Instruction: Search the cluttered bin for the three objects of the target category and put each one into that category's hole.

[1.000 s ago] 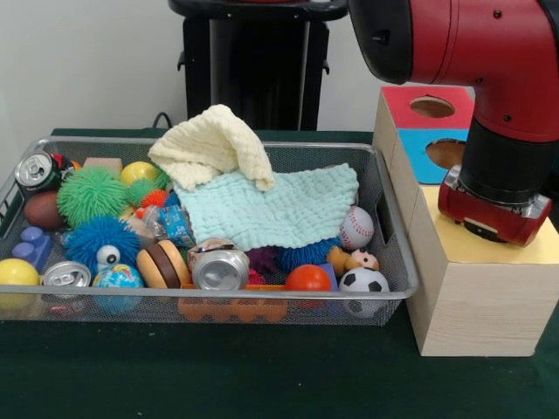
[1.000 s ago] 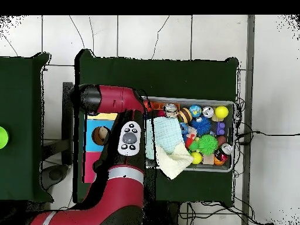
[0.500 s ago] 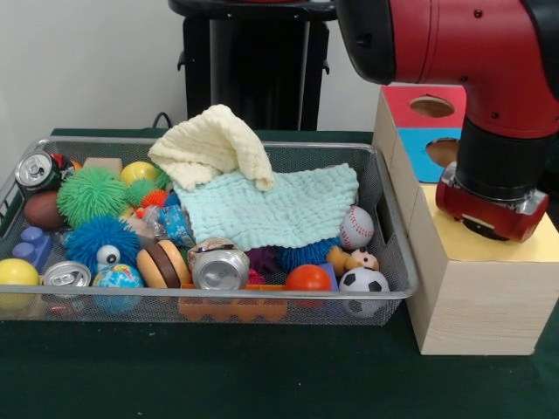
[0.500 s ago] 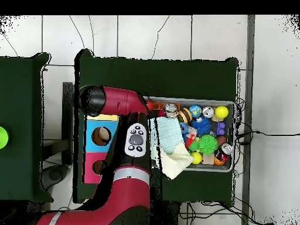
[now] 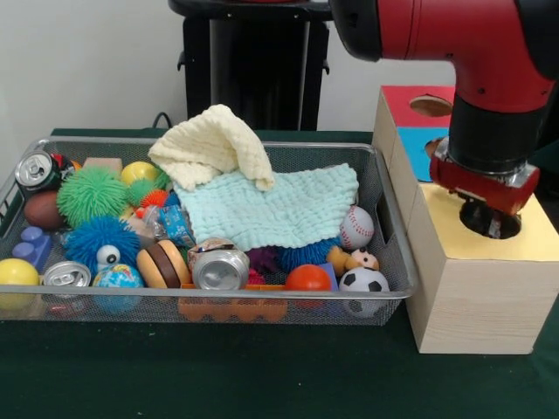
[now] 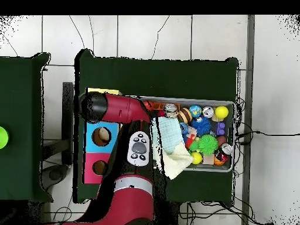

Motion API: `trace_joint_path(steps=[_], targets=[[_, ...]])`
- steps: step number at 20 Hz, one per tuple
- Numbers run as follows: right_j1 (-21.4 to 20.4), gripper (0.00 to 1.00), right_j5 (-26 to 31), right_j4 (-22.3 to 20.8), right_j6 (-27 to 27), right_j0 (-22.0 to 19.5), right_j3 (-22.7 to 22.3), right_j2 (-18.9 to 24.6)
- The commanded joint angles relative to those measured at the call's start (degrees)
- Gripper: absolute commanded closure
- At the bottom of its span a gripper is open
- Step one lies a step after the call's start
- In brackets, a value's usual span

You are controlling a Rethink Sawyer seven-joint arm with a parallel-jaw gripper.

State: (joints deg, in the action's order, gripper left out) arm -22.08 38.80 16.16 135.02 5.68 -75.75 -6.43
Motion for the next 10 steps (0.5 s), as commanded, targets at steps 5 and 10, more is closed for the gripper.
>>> trace_joint_path(steps=[5,10], targets=[[-10.60,1.00,12.52,1.62,5.35,-0.67,-13.75,3.00],[-11.92,1.00,11.99,1.52,6.03,-0.64,-12.99,2.74]])
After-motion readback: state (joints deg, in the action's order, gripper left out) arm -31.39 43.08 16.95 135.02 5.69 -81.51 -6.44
